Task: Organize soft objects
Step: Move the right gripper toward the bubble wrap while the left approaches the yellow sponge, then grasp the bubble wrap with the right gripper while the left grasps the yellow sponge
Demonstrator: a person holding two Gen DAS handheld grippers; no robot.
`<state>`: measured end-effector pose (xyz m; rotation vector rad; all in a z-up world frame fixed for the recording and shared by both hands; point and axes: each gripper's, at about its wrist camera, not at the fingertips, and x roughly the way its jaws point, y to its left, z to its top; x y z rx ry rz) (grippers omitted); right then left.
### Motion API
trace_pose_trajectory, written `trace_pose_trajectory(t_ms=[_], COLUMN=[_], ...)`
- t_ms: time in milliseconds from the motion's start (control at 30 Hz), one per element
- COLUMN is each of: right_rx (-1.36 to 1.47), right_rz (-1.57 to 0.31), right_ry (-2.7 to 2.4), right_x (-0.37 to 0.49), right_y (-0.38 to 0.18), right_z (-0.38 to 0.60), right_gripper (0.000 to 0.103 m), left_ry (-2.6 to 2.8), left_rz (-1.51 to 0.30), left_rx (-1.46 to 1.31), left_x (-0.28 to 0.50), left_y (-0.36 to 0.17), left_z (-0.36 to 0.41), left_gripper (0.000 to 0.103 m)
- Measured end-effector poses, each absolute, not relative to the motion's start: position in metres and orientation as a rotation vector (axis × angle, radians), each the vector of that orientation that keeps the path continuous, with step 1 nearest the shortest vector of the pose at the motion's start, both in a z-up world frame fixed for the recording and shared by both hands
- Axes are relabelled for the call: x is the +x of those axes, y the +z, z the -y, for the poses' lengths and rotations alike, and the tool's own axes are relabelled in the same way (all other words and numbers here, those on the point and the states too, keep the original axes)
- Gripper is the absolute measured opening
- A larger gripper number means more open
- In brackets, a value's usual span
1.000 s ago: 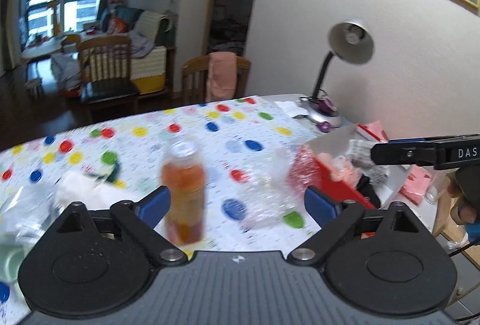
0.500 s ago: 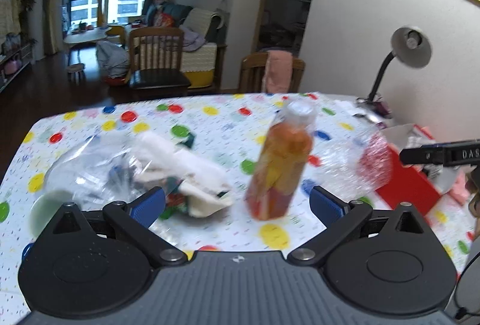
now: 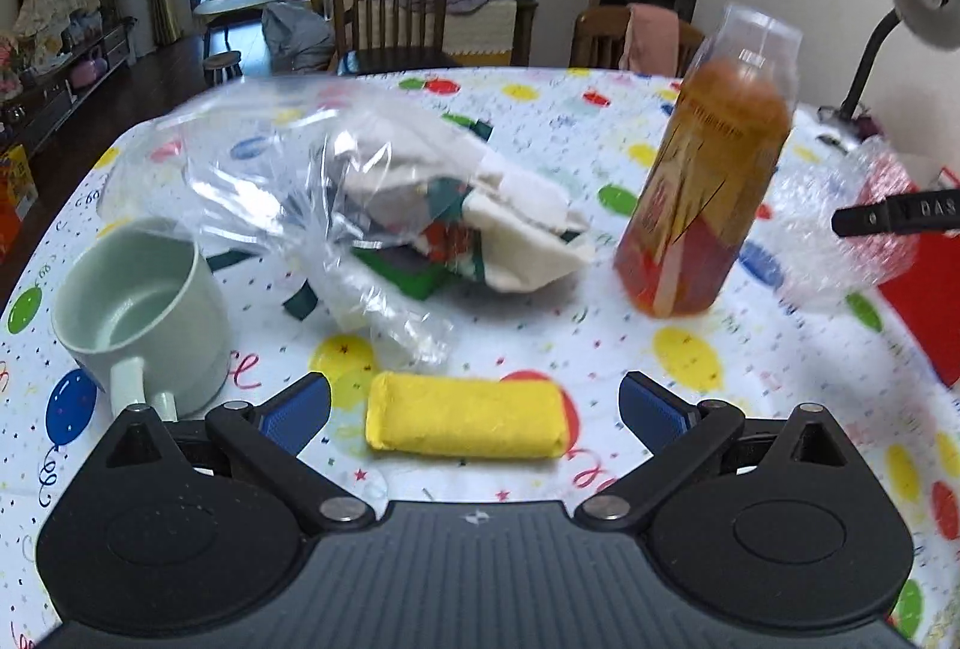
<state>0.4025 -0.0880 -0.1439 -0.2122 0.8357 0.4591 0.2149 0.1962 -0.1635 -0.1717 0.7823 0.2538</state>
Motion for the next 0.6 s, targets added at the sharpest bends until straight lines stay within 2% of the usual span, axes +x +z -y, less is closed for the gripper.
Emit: trace_pose_trajectory(t_ms=[400, 600], right_rx=[-0.245, -0.246], right_rz=[-0.892, -0.926], right_ry=[0.406, 0.402], right_x=[0.430, 0.434], right_y=[-0.184, -0.196], right_z=[0.077, 0.076], right_gripper=[0.095, 0.089], left_ry=[0.268, 0.268], left_rz=[-0.849, -0.880], left_rx=[-0.105, -0.123], left_x=[0.234, 0.242], left_y=[-0.194, -0.202], left_z=[-0.190, -0.194], left_gripper=[0.103, 0.103])
